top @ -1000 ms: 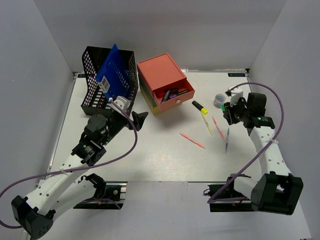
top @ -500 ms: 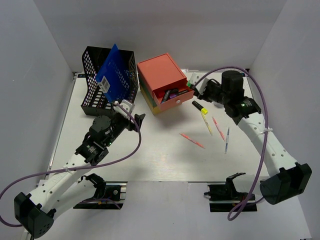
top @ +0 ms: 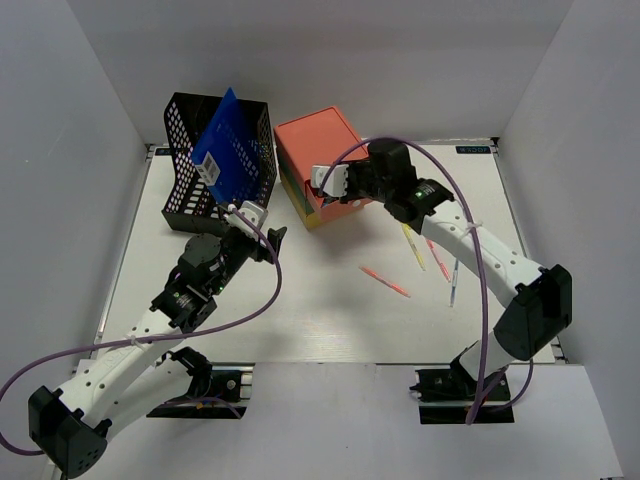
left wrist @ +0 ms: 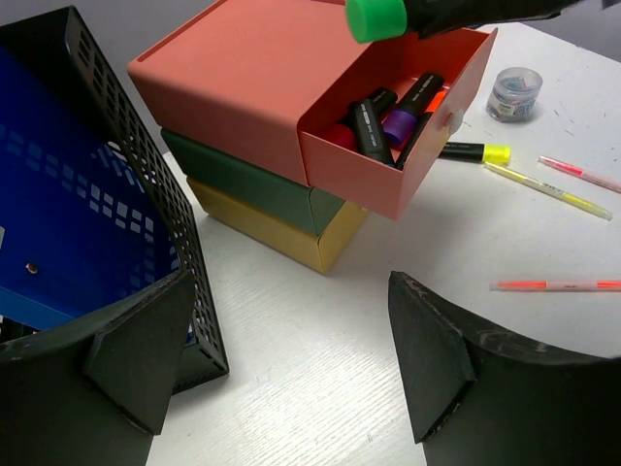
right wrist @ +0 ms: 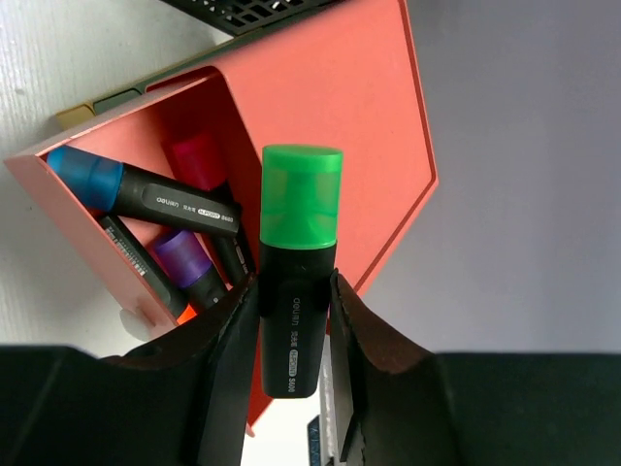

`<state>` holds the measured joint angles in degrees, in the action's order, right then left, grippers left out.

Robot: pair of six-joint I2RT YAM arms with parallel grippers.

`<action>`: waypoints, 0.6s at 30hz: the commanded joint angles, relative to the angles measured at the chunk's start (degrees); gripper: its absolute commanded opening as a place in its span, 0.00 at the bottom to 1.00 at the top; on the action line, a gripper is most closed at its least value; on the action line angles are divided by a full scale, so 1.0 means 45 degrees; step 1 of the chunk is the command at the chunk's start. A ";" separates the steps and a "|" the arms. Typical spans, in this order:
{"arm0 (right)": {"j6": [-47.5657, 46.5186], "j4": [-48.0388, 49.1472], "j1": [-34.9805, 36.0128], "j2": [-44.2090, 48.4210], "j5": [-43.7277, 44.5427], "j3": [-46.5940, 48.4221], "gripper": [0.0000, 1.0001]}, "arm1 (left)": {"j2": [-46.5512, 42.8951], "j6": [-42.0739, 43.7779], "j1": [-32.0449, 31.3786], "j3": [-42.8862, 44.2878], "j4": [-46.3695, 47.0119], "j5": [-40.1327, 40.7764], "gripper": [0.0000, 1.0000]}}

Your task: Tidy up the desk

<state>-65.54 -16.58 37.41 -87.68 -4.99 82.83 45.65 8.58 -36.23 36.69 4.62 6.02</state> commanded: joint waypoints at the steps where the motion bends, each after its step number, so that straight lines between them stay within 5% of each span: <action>1: -0.0748 0.0520 0.0124 0.0051 0.0544 0.0267 0.29 | -0.0027 0.0027 -0.0055 0.0031 0.0164 -0.0185 0.90; 9: -0.0593 0.0618 0.0144 -0.0398 0.0563 0.0207 0.52 | -0.0007 -0.0031 -0.0055 0.0050 0.0106 -0.0401 0.91; 16: 0.0460 0.0773 0.0086 -0.0243 0.0153 0.0500 0.55 | -0.0144 -0.0032 -0.0055 0.0050 0.0125 -0.0400 0.91; 18: 0.2309 0.1279 0.0027 0.0223 0.0385 0.0578 0.53 | -0.0163 -0.0051 -0.0055 0.0031 0.0145 -0.0439 0.91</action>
<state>-63.72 -15.51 37.89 -89.62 -3.31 82.72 45.87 8.56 -36.23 36.69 4.73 5.10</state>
